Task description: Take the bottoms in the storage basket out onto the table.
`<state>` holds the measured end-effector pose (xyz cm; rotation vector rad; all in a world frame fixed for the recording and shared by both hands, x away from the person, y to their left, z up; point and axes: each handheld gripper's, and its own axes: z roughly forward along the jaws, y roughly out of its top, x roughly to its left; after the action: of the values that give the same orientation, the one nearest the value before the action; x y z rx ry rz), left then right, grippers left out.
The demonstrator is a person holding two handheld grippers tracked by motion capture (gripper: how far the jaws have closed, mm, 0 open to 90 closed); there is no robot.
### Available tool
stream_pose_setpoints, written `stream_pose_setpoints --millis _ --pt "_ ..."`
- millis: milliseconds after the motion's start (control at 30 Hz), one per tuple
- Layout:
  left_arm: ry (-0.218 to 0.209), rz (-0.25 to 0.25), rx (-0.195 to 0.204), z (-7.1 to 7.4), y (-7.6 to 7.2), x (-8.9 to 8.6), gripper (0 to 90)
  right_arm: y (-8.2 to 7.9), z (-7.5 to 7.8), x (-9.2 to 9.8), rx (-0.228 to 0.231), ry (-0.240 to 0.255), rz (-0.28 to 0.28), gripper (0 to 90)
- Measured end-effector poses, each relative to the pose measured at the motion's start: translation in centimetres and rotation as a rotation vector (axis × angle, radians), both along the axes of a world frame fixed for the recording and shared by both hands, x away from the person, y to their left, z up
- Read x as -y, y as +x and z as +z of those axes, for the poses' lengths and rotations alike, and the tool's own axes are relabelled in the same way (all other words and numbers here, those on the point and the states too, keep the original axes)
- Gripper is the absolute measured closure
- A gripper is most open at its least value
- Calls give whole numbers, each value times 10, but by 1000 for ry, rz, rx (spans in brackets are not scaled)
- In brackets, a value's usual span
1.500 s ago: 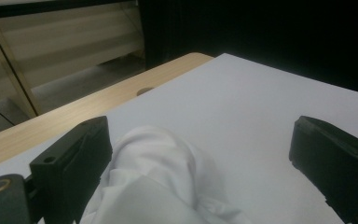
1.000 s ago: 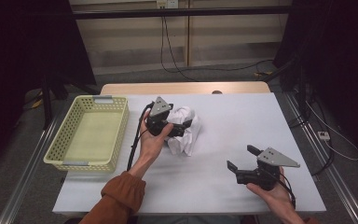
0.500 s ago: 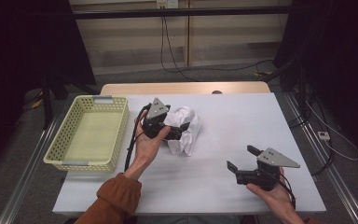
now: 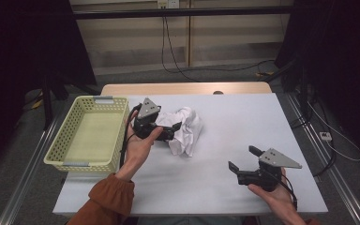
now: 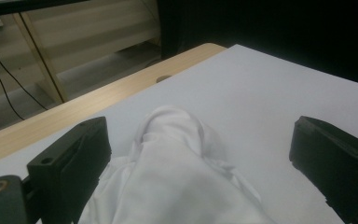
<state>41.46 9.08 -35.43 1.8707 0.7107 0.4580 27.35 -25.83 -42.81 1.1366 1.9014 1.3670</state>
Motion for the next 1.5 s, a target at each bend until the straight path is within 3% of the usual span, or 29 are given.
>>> stream_pose_setpoints --millis 233,400,933,1033,1300,1500 --pt "11 16 14 3 -5 -9 51 0 0 0 0 -1 -2 52" --pt "52 27 27 3 -9 -14 56 0 0 0 0 -1 -2 52" --pt "55 62 28 4 -25 -41 51 0 0 -1 1 -2 -2 52" --pt "86 75 73 5 -29 -46 47 0 0 -1 0 0 -4 52" --pt "63 106 55 8 -36 -59 49 1 0 -1 -1 -2 -3 52" --pt "75 112 49 7 -39 -68 51 1 0 -1 -1 -2 -2 52"
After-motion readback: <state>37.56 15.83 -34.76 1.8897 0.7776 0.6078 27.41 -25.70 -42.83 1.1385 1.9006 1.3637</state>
